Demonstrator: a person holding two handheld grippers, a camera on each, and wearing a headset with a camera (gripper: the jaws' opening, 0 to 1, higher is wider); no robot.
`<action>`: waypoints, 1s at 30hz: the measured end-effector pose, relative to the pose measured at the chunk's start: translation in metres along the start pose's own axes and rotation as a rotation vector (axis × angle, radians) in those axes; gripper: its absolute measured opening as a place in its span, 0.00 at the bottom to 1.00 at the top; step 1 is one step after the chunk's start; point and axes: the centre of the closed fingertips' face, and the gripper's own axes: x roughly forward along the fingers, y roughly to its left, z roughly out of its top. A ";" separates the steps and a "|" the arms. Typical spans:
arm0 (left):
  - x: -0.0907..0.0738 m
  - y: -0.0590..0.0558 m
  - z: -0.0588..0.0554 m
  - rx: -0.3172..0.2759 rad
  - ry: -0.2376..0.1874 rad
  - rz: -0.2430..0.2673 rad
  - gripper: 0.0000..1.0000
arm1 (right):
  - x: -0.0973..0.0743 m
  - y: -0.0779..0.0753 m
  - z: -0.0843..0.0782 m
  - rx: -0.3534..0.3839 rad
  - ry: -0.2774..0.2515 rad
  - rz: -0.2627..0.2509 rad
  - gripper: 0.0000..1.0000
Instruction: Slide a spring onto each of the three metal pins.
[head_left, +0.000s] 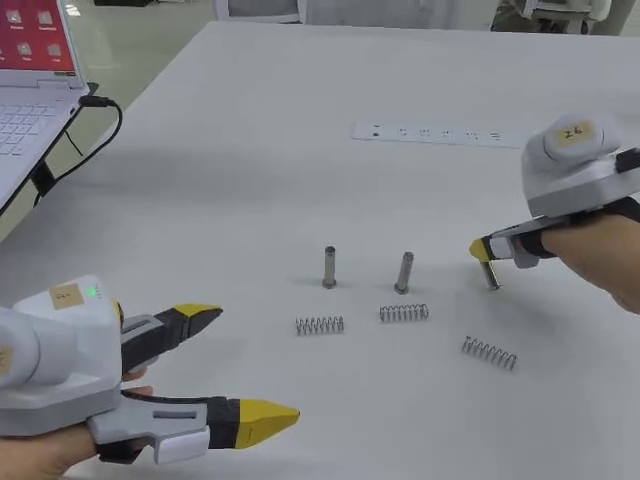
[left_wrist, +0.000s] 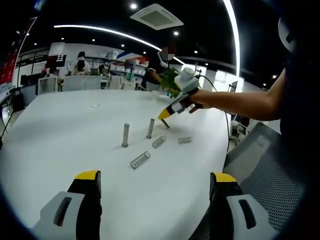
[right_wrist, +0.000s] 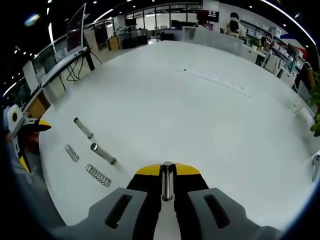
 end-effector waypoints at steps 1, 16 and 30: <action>0.000 0.000 0.000 0.001 0.000 0.000 0.87 | -0.001 0.000 0.000 -0.001 -0.001 -0.001 0.05; 0.000 -0.002 0.001 0.011 0.001 -0.004 0.86 | -0.016 0.005 -0.003 -0.007 -0.016 -0.009 0.05; 0.000 -0.003 0.002 0.014 0.001 -0.006 0.86 | -0.024 0.007 -0.009 -0.012 -0.024 -0.013 0.05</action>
